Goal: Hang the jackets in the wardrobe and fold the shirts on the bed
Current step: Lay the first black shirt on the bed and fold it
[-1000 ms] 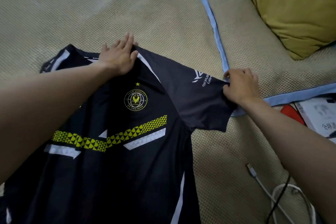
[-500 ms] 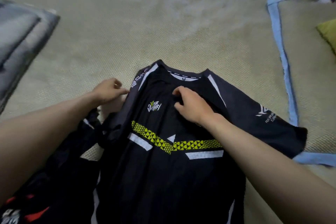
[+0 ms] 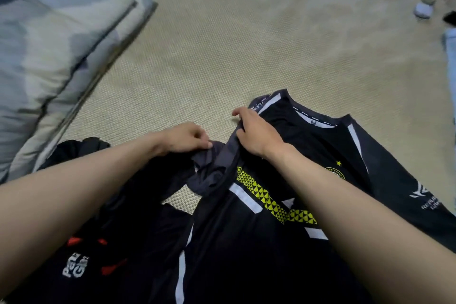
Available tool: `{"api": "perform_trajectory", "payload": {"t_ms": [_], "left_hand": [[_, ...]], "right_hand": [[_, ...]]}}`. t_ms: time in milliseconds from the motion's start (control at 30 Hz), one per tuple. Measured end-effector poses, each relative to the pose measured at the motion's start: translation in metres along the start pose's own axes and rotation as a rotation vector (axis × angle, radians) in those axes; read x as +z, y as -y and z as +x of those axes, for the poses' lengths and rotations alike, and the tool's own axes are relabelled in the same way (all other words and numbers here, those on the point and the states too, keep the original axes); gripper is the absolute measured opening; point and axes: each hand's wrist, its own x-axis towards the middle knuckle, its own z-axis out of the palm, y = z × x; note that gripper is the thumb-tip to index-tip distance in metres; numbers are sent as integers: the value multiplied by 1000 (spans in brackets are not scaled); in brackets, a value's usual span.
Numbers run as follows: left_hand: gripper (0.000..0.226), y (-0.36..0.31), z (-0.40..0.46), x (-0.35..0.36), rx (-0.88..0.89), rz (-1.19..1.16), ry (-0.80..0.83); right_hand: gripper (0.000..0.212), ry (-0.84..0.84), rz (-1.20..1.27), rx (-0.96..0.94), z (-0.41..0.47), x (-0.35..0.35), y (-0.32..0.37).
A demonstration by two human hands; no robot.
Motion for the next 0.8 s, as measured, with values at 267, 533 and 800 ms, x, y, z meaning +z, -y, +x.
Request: {"api": "perform_trajectory", "payload": {"t_ms": [267, 533, 800], "left_hand": [[27, 23, -23, -58, -57, -722, -436], [48, 35, -36, -61, -125, -854, -320], [13, 61, -54, -61, -211, -698, -210]], "right_hand": [[55, -65, -34, 4, 15, -10, 18], [60, 9, -47, 1, 52, -5, 51], [48, 61, -143, 29, 80, 16, 62]]}}
